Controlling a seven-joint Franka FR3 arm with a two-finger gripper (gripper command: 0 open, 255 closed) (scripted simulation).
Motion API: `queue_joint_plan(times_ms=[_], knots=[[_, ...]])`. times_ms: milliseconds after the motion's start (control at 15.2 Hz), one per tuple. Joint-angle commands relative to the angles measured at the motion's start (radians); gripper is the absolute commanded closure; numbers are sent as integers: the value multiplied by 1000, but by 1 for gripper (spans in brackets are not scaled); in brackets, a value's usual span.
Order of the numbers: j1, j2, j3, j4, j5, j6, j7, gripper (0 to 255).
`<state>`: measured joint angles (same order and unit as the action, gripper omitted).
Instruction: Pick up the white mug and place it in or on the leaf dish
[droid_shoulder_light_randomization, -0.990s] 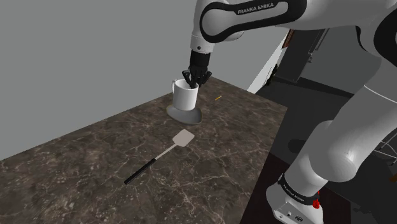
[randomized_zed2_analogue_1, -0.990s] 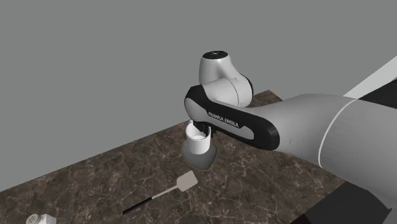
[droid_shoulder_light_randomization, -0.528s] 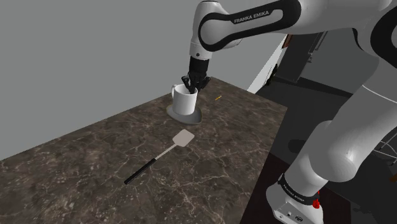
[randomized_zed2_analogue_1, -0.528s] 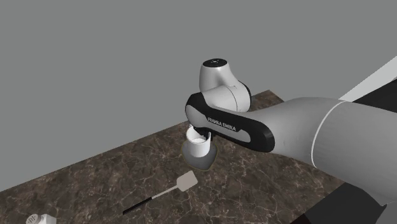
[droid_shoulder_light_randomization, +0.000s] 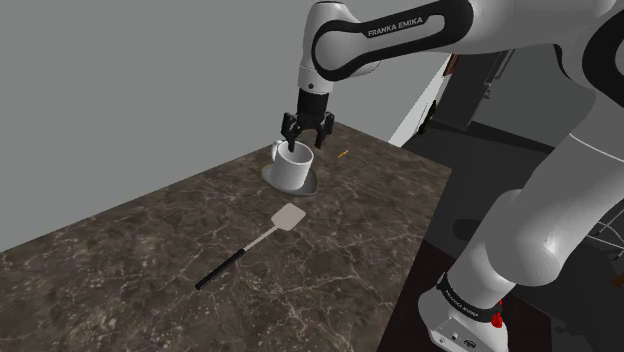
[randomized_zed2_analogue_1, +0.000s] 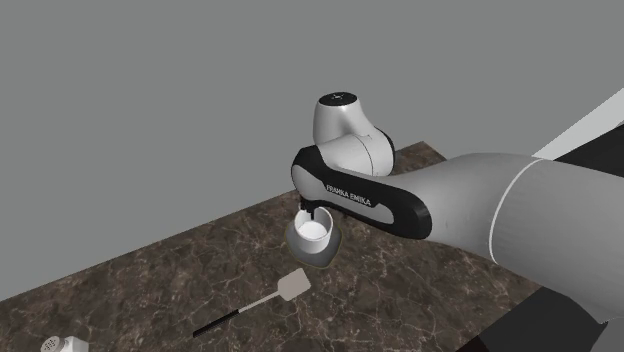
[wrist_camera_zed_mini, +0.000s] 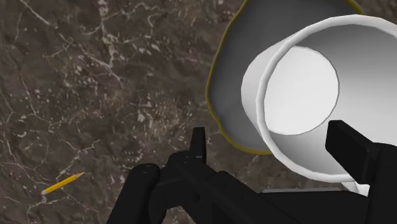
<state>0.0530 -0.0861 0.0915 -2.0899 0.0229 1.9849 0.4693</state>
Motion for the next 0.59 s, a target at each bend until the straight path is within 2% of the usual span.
queue_joint_plan(times_ms=[0, 66, 330, 528], knots=[[0, 0, 0, 0, 0, 0, 0, 0], [0, 0, 0, 0, 0, 0, 0, 0], [-1, -21, -2, 105, 1, -126, -1, 0], [-1, -21, -2, 105, 1, -126, -1, 0]])
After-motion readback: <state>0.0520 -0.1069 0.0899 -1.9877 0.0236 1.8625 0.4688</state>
